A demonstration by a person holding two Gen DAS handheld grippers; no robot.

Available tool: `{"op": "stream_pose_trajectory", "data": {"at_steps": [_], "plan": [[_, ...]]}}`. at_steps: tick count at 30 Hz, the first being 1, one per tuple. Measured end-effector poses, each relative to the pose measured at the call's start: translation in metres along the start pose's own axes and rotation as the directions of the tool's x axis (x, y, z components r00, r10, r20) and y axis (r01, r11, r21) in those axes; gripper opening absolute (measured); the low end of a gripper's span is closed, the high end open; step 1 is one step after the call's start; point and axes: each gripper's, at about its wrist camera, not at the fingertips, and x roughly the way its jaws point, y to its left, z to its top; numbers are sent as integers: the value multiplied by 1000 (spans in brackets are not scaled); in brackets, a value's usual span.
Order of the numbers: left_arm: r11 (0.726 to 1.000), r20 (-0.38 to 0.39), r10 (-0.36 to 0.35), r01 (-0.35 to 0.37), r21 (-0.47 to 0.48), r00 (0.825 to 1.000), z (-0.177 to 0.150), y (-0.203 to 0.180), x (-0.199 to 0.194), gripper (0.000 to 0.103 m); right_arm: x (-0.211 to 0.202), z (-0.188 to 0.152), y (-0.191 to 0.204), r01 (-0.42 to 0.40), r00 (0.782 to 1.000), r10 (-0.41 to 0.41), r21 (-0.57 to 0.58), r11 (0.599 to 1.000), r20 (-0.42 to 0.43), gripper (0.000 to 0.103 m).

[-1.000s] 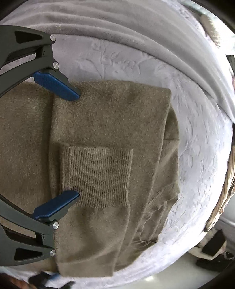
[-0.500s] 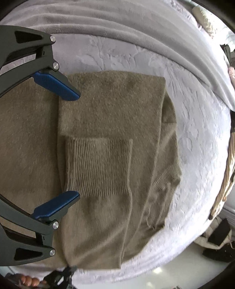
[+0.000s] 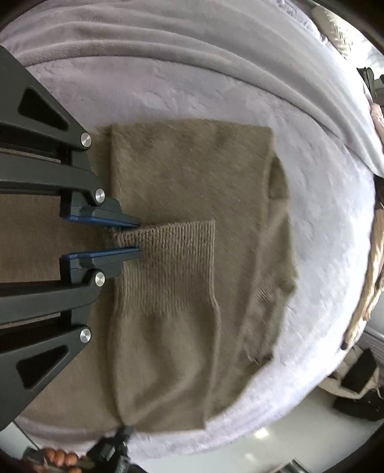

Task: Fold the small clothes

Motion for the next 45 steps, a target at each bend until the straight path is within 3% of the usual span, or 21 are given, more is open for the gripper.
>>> {"op": "stream_pose_trajectory", "data": {"at_steps": [5, 7, 8, 9, 11, 15, 18, 21, 25, 29, 30, 32, 33, 35, 36, 38, 39, 45], "plan": [[996, 28, 91, -91, 15, 995, -2, -3, -7, 17, 0, 0, 5, 36, 999, -36, -30, 999, -12, 9], [994, 7, 113, -113, 12, 994, -4, -5, -9, 59, 1, 0, 12, 57, 998, -58, -51, 997, -26, 11], [991, 9, 136, -136, 6, 991, -5, -5, -10, 90, 1, 0, 13, 62, 998, -64, -52, 997, -30, 11], [986, 39, 166, -166, 0, 985, -8, -5, -16, 93, 0, -1, 14, 69, 997, -71, -53, 996, -34, 12], [986, 26, 166, -166, 6, 986, -11, -1, -17, 93, -3, -2, 16, 89, 995, -91, -58, 994, -36, 16], [986, -18, 166, -167, -29, 986, -18, 9, -19, 93, -11, -8, 24, 133, 990, -137, -94, 987, -37, 48], [985, -32, 162, -164, -57, 986, -23, 16, -22, 93, -21, -9, 38, 189, 982, -188, -169, 967, 20, 49], [983, -40, 169, -171, -71, 985, -28, 22, -23, 93, -22, 8, 46, 190, 981, -181, -206, 960, 63, 49], [982, -47, 165, -169, -82, 985, -31, 24, -24, 93, 1, 47, 23, 138, 990, -134, -121, 983, 37, 49], [985, -65, 125, -132, -108, 990, -36, 27, -22, 93, 12, 66, -2, -39, 999, 39, -11, 999, -19, 49], [985, -66, 121, -127, -113, 991, -36, 28, -22, 93, 12, 68, -6, -73, 997, 73, 16, 997, -34, 49], [985, -47, 121, -126, -119, 992, -33, 25, -25, 93, 9, 71, -6, -143, 988, 145, 36, 989, -59, 10], [985, -37, 121, -124, -121, 992, -31, 24, -26, 93, 4, 70, 0, -146, 988, 146, 3, 989, -54, 8], [984, -36, 120, -124, -125, 992, -26, 22, -22, 93, -4, 67, 20, -79, 997, 75, -126, 989, -35, 8], [984, -40, 120, -124, -126, 992, -24, 21, -20, 93, -3, 66, 28, 0, 1000, -5, -191, 982, -27, 8], [983, -48, 128, -134, -128, 991, -20, 21, -18, 93, 10, 63, 36, 171, 983, -185, -305, 937, -17, 8], [982, -42, 134, -138, -128, 990, -18, 22, -19, 93, 18, 61, 36, 203, 975, -223, -328, 922, -23, 8], [977, 9, 146, -143, -159, 989, 14, 55, -24, 93, 17, 56, 28, 205, 976, -219, -287, 936, -17, 10]]}}
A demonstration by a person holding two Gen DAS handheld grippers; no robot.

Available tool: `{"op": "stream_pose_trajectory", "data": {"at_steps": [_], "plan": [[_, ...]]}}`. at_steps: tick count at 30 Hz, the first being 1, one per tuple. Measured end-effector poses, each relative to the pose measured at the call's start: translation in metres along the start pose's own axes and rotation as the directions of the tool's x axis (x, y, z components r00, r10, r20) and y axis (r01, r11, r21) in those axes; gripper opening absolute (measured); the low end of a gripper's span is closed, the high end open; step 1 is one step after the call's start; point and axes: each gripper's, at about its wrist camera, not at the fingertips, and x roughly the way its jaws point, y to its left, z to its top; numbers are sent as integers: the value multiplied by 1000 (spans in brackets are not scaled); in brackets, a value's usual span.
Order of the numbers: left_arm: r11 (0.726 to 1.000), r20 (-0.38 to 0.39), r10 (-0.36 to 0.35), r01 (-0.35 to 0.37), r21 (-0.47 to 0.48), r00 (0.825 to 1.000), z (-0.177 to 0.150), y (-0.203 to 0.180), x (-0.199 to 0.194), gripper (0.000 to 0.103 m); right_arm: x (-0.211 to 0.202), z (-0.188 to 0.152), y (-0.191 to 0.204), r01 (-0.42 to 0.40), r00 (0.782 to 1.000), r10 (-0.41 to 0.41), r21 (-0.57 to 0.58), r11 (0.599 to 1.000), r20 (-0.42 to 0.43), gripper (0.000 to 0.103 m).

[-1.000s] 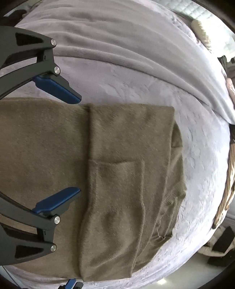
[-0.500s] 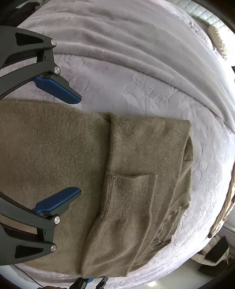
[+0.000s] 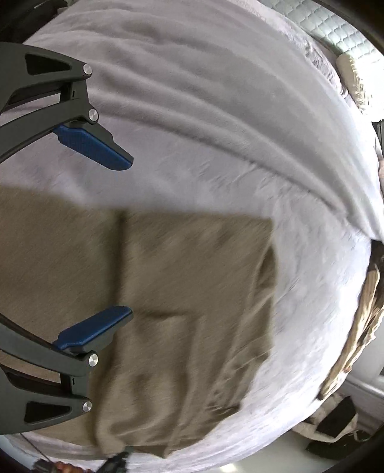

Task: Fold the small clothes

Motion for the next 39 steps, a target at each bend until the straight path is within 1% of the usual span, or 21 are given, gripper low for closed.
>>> {"op": "stream_pose_trajectory", "data": {"at_steps": [4, 7, 8, 9, 10, 13, 14, 15, 16, 17, 19, 21, 23, 27, 28, 30, 31, 34, 35, 36, 39], "plan": [[999, -5, -29, 28, -46, 1000, 33, 31, 20, 93, -2, 3, -3, 11, 1000, -11, -21, 1000, -11, 10], [987, -54, -124, 118, -112, 991, 50, 48, 47, 92, -1, 2, -1, 14, 1000, -14, -15, 1000, -4, 13], [984, -55, -134, 126, -123, 989, 53, 49, 52, 77, 0, 2, -1, 14, 1000, -14, -9, 1000, -2, 13], [987, -50, -121, 115, -109, 991, 54, 47, 54, 57, 0, 2, 0, 11, 1000, -11, 0, 1000, 0, 13], [994, -53, -80, 76, -78, 995, 53, 44, 56, 54, -1, 2, 0, 9, 1000, -9, 11, 1000, 2, 13], [999, -30, -22, 21, -48, 999, 49, 39, 53, 56, -2, 0, 0, 19, 1000, -19, 29, 999, 5, 14], [999, -25, 3, -4, -38, 1000, 47, 37, 49, 63, -5, 0, 2, 37, 999, -38, 32, 999, 8, 15], [999, -17, 39, -39, -18, 999, 45, 36, 43, 79, -14, -2, 5, 73, 997, -74, 20, 997, 34, 15], [999, -7, 53, -53, -9, 999, 44, 35, 40, 86, -23, -2, 12, 98, 992, -97, 0, 995, 74, 15], [998, 23, 67, -67, 3, 998, 41, 35, 32, 88, -32, -2, 20, 109, 988, -106, -20, 994, 111, 15], [998, 32, 66, -66, 14, 997, 36, 35, 24, 88, -45, 1, 33, 102, 984, -92, -54, 993, 154, 15], [998, 27, 64, -64, 6, 998, 33, 31, 18, 88, -44, 10, 45, 105, 984, -91, -85, 991, 154, 15], [998, 22, 61, -61, -3, 998, 26, 30, 13, 88, -29, 22, 50, 114, 985, -100, -92, 989, 138, 15], [998, 15, 60, -60, 14, 998, 4, 24, 1, 88, 7, 42, 47, 109, 991, -106, -39, 993, 87, 15], [998, 16, 63, -63, 26, 998, 2, 18, 0, 88, 9, 45, 48, 119, 988, -115, -33, 992, 100, 15], [996, 17, 64, -65, 63, 998, -8, 12, -6, 88, 2, 48, 50, 143, 980, -140, -12, 990, 144, 15], [995, 14, 62, -63, 71, 998, -12, 10, -8, 88, -4, 47, 49, 136, 979, -135, 4, 991, 150, 15], [996, -19, 40, -39, 80, 999, -28, 4, -16, 88, -21, 39, 53, 111, 985, -108, -13, 994, 132, 17], [997, -34, 32, -29, 78, 999, -34, 2, -19, 88, -28, 34, 55, 105, 987, -101, -30, 994, 121, 18], [997, -50, 21, -17, 74, 999, -40, -1, -21, 88, -34, 26, 56, 94, 990, -89, -44, 995, 105, 22], [996, -69, 15, -9, 90, 998, -59, -9, -31, 88, -45, -2, 62, 90, 994, -86, -69, 994, 64, 40]]}}
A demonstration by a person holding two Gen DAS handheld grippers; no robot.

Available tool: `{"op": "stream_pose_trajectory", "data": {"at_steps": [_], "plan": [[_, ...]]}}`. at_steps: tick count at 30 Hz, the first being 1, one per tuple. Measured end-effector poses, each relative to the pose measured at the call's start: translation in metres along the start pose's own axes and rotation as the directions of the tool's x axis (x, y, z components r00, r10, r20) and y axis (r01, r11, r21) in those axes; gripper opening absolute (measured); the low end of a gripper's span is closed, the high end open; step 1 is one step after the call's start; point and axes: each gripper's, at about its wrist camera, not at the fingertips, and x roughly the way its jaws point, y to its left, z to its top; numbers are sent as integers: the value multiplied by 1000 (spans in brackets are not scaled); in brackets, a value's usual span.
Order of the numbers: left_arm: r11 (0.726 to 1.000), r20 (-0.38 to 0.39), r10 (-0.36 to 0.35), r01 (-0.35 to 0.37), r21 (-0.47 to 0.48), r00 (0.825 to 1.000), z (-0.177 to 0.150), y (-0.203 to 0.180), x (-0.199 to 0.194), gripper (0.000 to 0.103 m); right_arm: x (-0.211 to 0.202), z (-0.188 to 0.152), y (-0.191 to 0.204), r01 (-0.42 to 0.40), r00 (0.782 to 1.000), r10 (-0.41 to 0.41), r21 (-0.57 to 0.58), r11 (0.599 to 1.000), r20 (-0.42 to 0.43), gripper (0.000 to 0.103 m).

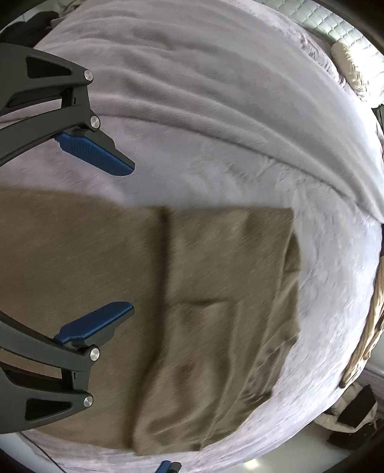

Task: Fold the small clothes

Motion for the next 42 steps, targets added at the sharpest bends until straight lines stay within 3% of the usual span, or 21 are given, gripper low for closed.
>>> {"op": "stream_pose_trajectory", "data": {"at_steps": [2, 3, 5, 8, 10, 18, 25, 33, 42], "plan": [[1000, 6, 10, -10, 24, 1000, -9, -7, -6, 89, -7, -22, 4, -10, 1000, 9, -8, 1000, -30, 46], [999, 7, 11, -12, 38, 1000, -15, -11, -10, 103, -10, -32, 6, -15, 999, 14, -10, 1000, -46, 47], [998, 13, 16, -16, 53, 1000, -20, -16, -19, 103, -15, -53, 9, -19, 997, 18, -13, 1000, -79, 50], [996, -3, 6, -5, 89, 1000, -27, -25, -30, 103, -23, -81, 17, -21, 994, 17, -37, 999, -109, 66], [996, -12, 4, -3, 92, 1000, -32, -30, -38, 103, -27, -96, 26, 1, 994, -8, -64, 998, -111, 83], [997, -59, -19, 23, 72, 998, -52, -32, -47, 103, -44, -135, 43, 12, 990, -24, -89, 996, -139, 83], [998, -75, -34, 38, 52, 997, -71, -28, -56, 103, -53, -149, 42, 13, 988, -18, -32, 999, -151, 83], [994, -78, -44, 51, 96, 996, -80, -22, -58, 103, -62, -159, 50, 15, 991, -13, 17, 1000, -134, 83], [978, -144, -69, 95, 185, 987, -96, -18, -38, 103, -64, -190, 57, 65, 990, -54, 85, 994, -133, 83]]}}
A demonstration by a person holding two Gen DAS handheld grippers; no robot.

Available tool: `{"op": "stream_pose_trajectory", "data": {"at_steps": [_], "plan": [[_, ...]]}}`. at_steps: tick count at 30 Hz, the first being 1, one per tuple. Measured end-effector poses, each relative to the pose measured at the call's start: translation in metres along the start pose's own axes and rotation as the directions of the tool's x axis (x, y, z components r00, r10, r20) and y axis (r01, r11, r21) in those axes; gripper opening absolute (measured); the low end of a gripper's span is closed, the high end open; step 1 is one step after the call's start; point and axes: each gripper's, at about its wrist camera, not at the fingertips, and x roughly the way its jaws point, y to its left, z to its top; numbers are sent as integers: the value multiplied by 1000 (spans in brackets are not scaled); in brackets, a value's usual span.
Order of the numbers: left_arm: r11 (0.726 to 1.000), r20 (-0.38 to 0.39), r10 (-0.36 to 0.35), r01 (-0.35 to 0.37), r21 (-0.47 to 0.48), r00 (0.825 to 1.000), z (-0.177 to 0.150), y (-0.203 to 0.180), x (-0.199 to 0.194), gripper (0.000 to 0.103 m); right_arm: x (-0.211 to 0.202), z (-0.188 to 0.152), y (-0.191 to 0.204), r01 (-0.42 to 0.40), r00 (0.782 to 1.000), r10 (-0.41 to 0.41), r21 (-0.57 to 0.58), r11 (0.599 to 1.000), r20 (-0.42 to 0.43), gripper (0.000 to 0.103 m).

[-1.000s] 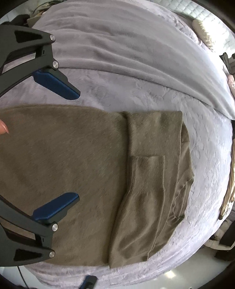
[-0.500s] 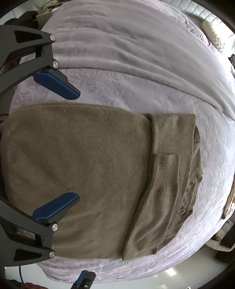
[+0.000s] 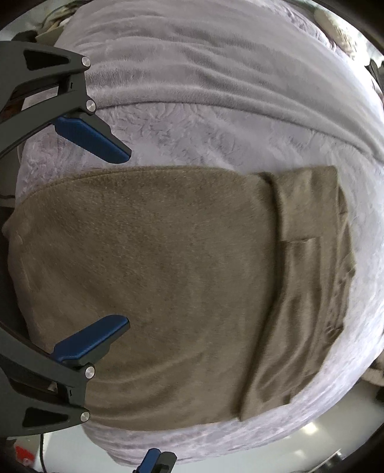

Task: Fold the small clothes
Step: 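Move both tools down to the sweater hem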

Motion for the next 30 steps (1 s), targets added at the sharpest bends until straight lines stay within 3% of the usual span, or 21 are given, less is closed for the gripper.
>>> {"op": "stream_pose_trajectory", "data": {"at_steps": [7, 14, 19, 24, 30], "plan": [[1000, 9, 17, -18, 22, 1000, -11, -9, -4, 103, 3, -19, -16, 4, 1000, -3, 55, 998, -14, 83], [999, 50, 28, -27, -18, 998, -29, -19, -17, 103, -4, -18, -23, -37, 999, 37, -19, 999, -6, 83], [996, 68, -38, 43, -77, 997, -64, -10, -25, 103, -7, -30, -39, -99, 995, 96, -82, 992, -32, 83], [993, 38, -28, 33, -115, 999, -105, 6, -11, 103, 7, -60, -68, -158, 981, 143, -112, 981, -128, 83], [981, -14, -86, 83, -177, 996, -143, 19, 19, 103, 33, -94, -95, -194, 959, 166, -104, 975, -231, 83]]}}
